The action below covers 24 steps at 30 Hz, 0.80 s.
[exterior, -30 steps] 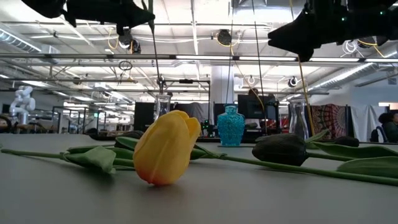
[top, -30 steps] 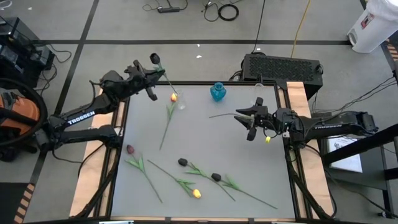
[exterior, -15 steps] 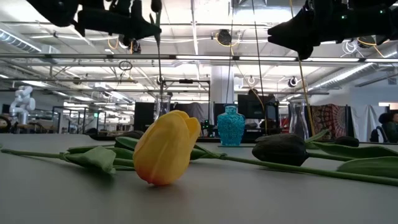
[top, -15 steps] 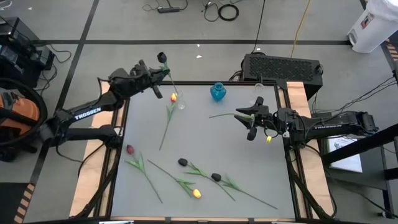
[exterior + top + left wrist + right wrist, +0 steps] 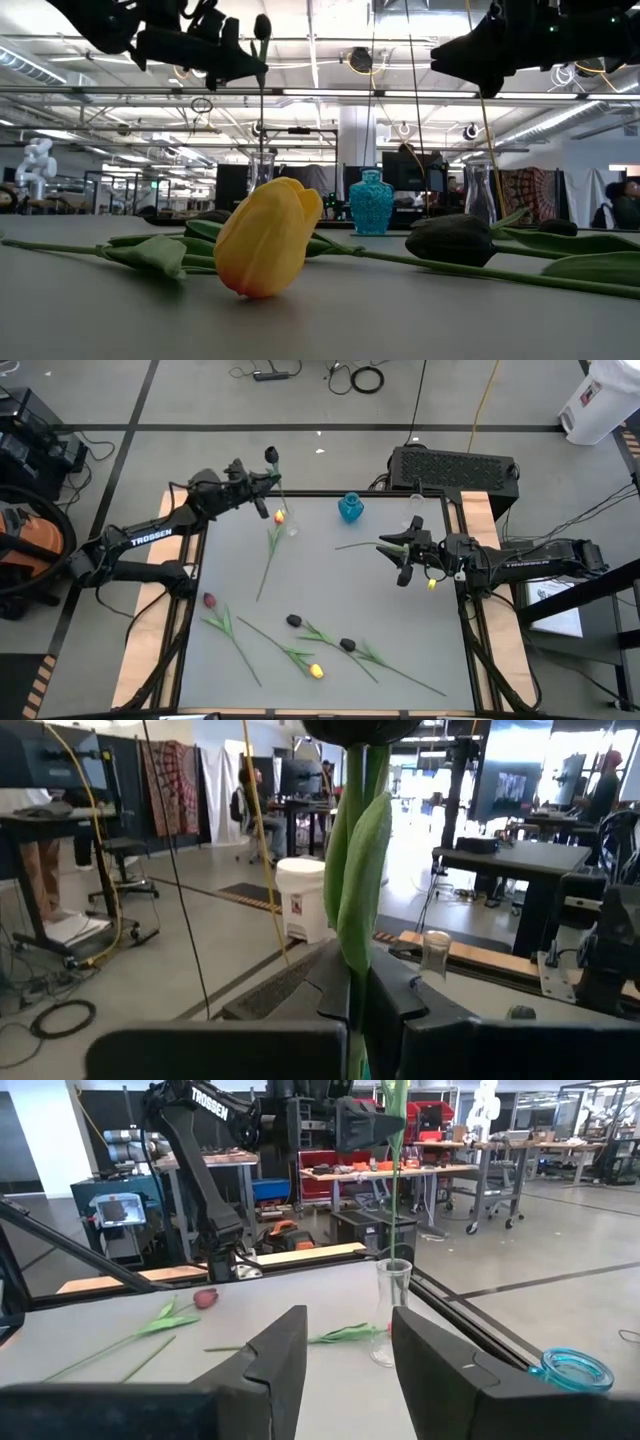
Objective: Sort flowers into vase by color
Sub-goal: Put the black flower into the left transparent flower vase
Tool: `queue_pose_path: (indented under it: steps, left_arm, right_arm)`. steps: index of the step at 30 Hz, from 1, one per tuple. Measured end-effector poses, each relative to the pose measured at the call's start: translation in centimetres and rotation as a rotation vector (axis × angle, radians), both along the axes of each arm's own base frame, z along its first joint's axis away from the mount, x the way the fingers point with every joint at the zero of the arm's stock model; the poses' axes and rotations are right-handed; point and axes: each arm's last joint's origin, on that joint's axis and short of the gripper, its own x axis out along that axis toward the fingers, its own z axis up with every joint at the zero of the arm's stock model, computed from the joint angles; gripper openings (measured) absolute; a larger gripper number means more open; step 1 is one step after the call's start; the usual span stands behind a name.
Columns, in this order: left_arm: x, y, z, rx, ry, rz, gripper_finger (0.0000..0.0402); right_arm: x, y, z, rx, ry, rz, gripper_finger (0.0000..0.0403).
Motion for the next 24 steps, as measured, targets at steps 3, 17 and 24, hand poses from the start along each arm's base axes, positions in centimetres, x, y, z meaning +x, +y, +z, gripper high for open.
queue_pose_path:
  steps: [3,17,24]
  left_arm:
    - [0.02,-0.01,-0.33,-0.022,0.026,-0.001,0.0009]
    - [0.22,-0.27,-0.85,-0.057,0.068,-0.014,0.0046]
    - [0.20,-0.25,-0.86,-0.057,0.069,-0.014,0.0108]
  right_arm:
    - [0.00,0.00,-0.07,0.001,0.008,0.000,0.0139]
    - [0.00,0.00,-0.11,0.001,0.011,0.000,0.0139]
    - [0.00,0.00,-0.11,0.009,0.009,0.000,0.0139]
